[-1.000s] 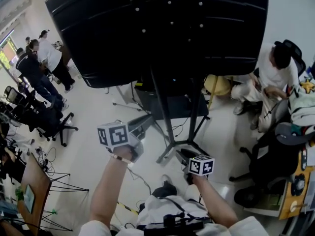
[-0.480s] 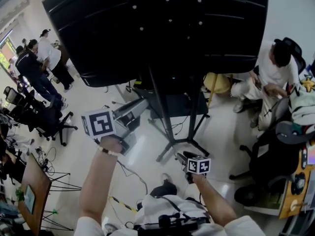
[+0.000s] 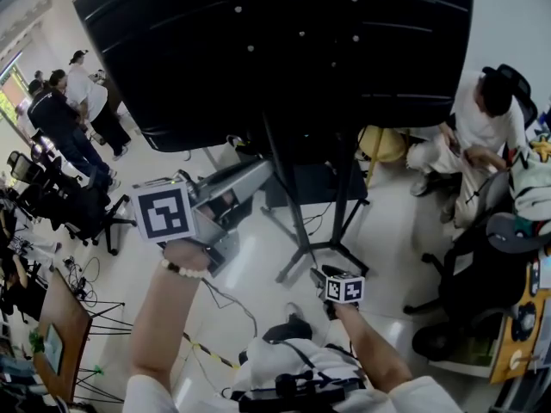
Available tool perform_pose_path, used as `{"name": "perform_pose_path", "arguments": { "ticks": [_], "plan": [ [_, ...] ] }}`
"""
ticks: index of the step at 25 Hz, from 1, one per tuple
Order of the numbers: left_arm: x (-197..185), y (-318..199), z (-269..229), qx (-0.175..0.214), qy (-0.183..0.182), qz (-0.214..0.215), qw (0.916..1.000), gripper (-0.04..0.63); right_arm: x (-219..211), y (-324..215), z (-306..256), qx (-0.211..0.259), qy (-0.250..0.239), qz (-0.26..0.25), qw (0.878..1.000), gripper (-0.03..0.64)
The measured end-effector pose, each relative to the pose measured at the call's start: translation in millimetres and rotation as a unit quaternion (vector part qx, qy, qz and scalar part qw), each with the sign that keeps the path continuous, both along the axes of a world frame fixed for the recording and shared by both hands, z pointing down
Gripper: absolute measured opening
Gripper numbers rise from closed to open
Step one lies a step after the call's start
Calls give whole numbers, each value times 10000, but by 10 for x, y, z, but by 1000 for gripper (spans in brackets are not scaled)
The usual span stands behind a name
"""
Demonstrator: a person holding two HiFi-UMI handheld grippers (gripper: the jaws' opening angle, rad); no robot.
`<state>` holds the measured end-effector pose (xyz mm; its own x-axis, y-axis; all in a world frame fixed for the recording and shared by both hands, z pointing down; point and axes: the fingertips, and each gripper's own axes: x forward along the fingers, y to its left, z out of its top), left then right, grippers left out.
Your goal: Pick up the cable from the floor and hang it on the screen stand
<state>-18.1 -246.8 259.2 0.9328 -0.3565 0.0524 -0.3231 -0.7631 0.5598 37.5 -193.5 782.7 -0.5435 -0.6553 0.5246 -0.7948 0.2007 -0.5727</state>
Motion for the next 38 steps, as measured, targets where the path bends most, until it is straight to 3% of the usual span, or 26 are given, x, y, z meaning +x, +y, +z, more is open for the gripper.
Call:
{"name": "perform_pose_path", "arguments": {
  "ticks": [8,11,18,23,26,28,32,35,38],
  "plan": [
    [25,192,-415,262,299,326,9987,17,-192,-246,41,164,50,-117,9998,219],
    [-32,126,-501,421,257,296,9983,17,-344,-350,14,222,4,-226,9995,219],
    [-250,-46,-681,652,381,124,9971,17,-511,-456,-113,597,137,-361,9975,21],
    [-947,-481,-462,482,522,-949,9929,17,-351,-526,-735,1266,-314,-292,9910,19],
    [-1380,-677,-179,295,634,-1724,9825,17,-143,-655,-1398,1686,-503,-384,9836,20],
    [-1627,-721,-1,186,672,-2177,9735,17,6,-712,-1822,1719,-466,-583,9823,19],
    [-2012,-725,327,153,265,-2877,9572,17,282,-869,-2520,1534,22,-990,9832,18],
    [-2116,-785,639,73,-19,-3075,9515,17,394,-1026,-2929,1619,328,-1077,9804,19],
    [-2123,-881,855,-22,-231,-3222,9464,17,359,-1080,-3229,1554,305,-1266,9792,18]
  ]
}}
